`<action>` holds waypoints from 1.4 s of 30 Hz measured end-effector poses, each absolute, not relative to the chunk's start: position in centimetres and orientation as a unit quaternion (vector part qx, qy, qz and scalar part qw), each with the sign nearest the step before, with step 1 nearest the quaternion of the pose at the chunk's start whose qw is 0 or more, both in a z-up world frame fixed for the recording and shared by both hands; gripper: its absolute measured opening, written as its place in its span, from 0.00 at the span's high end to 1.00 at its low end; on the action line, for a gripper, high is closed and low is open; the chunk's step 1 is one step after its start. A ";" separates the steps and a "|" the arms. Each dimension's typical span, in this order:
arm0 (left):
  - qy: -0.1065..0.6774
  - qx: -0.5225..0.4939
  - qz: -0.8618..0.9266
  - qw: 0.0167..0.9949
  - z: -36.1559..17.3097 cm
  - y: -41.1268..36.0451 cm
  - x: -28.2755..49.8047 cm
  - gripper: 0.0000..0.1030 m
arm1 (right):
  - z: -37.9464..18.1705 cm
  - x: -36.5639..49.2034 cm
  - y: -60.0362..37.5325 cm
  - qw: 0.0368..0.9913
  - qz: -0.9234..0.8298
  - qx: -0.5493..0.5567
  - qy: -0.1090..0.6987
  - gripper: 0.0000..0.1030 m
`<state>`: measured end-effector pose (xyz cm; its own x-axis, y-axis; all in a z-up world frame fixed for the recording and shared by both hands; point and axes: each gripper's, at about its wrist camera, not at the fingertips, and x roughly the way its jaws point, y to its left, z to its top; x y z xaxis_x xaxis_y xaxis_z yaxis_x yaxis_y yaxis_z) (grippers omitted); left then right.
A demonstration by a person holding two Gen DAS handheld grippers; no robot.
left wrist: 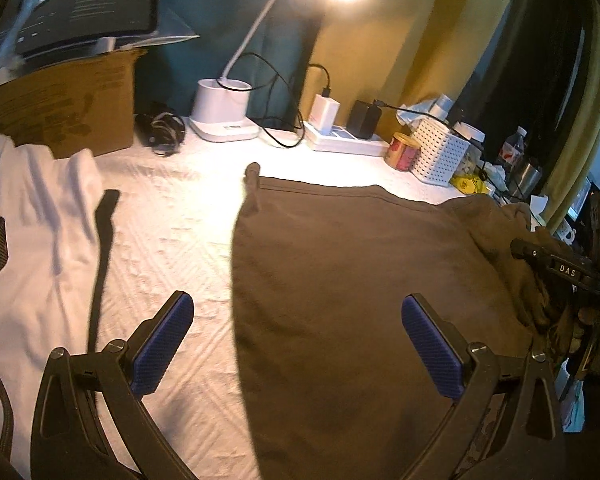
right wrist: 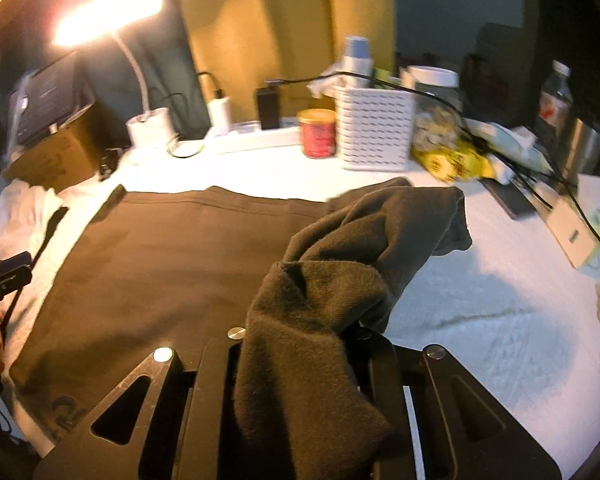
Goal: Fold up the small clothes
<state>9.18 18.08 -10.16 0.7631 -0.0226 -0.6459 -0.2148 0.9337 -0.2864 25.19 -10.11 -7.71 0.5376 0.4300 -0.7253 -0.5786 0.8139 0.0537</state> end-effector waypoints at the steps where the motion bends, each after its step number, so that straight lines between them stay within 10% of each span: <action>1: 0.339 -0.176 0.055 0.923 -10.1 18.3 8.9 0.01 | -7.7 24.9 -9.4 0.869 0.297 -0.098 0.383 0.81; 36: 0.316 -0.206 0.117 0.918 -10.4 22.2 3.1 0.01 | -11.3 16.4 9.1 0.747 0.468 -0.196 0.429 0.80; 42: 0.316 -0.200 0.127 0.919 -9.9 22.4 2.5 0.01 | -9.9 13.0 9.8 0.723 0.512 -0.210 0.413 0.55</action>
